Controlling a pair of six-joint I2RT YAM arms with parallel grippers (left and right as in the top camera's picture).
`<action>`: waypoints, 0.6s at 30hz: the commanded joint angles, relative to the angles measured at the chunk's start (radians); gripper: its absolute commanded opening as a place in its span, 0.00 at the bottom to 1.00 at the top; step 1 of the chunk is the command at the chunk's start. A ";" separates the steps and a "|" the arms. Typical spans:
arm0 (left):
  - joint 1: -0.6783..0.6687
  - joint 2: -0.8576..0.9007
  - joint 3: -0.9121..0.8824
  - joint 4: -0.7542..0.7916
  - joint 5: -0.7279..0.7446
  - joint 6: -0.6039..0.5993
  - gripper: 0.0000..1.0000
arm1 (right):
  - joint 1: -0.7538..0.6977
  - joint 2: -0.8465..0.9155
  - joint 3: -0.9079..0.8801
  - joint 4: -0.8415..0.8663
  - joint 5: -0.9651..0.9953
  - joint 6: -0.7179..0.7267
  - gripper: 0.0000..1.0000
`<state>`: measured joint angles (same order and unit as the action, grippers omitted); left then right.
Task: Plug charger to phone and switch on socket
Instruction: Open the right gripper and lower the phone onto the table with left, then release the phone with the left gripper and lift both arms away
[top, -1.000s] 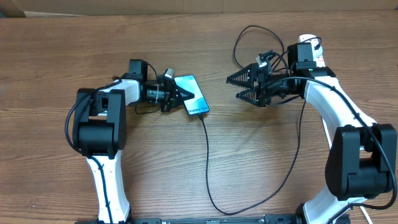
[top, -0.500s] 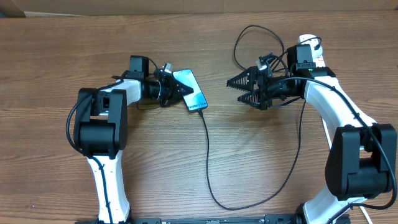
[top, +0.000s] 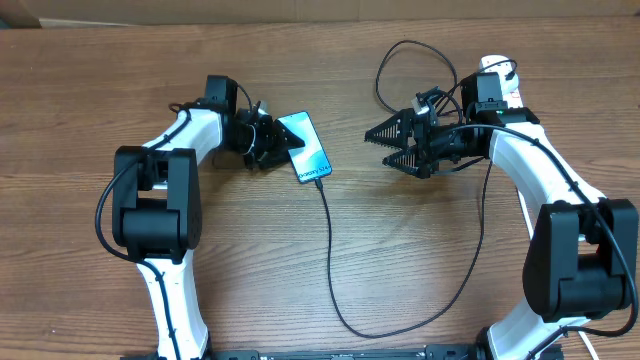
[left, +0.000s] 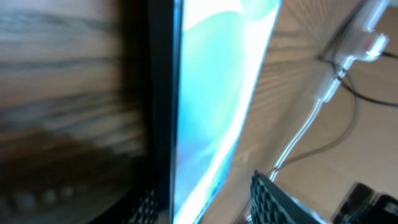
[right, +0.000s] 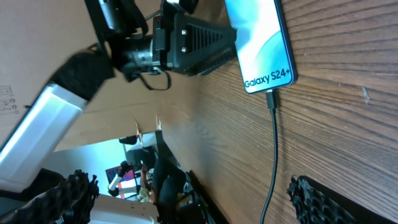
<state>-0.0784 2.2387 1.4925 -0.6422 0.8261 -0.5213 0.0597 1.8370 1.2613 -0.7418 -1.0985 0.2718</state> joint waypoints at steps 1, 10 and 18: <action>0.009 0.027 0.084 -0.143 -0.349 0.077 0.44 | -0.003 -0.019 0.016 0.003 0.000 -0.016 1.00; 0.009 0.027 0.267 -0.356 -0.471 0.086 0.41 | -0.003 -0.019 0.016 0.002 0.002 -0.019 1.00; 0.009 -0.061 0.406 -0.493 -0.470 0.100 0.39 | -0.004 -0.019 0.016 -0.052 0.165 -0.021 1.00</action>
<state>-0.0761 2.2471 1.8477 -1.1191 0.3805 -0.4438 0.0597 1.8370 1.2613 -0.7837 -1.0134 0.2615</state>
